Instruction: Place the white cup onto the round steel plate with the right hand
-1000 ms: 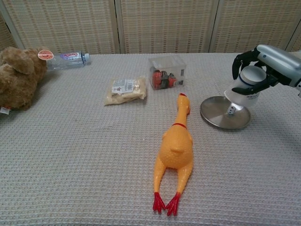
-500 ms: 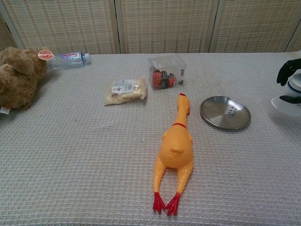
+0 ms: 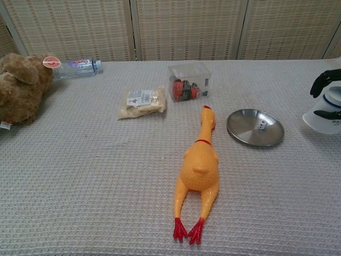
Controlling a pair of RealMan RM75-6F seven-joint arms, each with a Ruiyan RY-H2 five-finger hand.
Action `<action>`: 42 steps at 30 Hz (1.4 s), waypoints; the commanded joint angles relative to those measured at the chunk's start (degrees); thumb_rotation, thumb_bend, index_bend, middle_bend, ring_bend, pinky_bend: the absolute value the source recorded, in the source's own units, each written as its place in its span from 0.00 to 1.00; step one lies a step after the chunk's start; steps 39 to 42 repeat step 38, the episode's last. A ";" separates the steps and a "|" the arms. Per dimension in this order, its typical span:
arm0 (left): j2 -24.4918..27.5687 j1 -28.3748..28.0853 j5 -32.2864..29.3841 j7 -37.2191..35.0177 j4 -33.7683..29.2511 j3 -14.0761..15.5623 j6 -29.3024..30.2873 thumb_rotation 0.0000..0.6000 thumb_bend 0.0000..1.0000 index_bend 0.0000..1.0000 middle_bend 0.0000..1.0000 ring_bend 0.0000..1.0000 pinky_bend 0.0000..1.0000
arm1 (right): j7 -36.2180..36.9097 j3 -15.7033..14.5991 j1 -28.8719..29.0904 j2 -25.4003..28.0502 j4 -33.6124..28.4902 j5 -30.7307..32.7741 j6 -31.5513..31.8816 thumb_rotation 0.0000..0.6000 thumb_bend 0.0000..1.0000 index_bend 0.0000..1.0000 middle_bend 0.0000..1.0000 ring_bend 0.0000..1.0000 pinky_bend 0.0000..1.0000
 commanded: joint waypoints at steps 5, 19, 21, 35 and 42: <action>-0.03 -0.03 0.03 0.06 0.05 0.06 0.03 1.00 0.37 0.05 0.21 0.29 0.43 | 1.81 -1.19 -0.10 0.15 1.03 -1.01 -1.62 1.00 0.12 0.28 0.23 0.10 0.45; 0.12 0.15 0.44 -0.31 -0.05 0.08 0.65 1.00 0.37 0.05 0.21 0.29 0.43 | -4.10 -2.19 -3.03 9.64 -11.66 -3.25 7.18 1.00 0.11 0.00 0.00 0.00 0.19; 0.17 0.20 0.51 -0.34 -0.08 0.10 0.76 1.00 0.37 0.05 0.21 0.29 0.43 | -7.42 -1.93 -4.34 12.92 -17.25 -2.83 8.58 1.00 0.11 0.00 0.00 0.00 0.17; -0.20 0.85 3.31 -1.27 0.56 0.18 2.89 1.00 0.38 0.05 0.21 0.29 0.43 | -51.02 0.68 -13.63 34.98 -67.47 14.26 4.51 1.00 0.11 0.00 0.00 0.00 0.16; -0.32 0.86 3.56 -1.37 0.64 0.14 2.96 1.00 0.38 0.05 0.21 0.29 0.43 | -52.59 1.34 -13.99 35.30 -69.26 15.65 4.40 1.00 0.11 0.00 0.00 0.00 0.16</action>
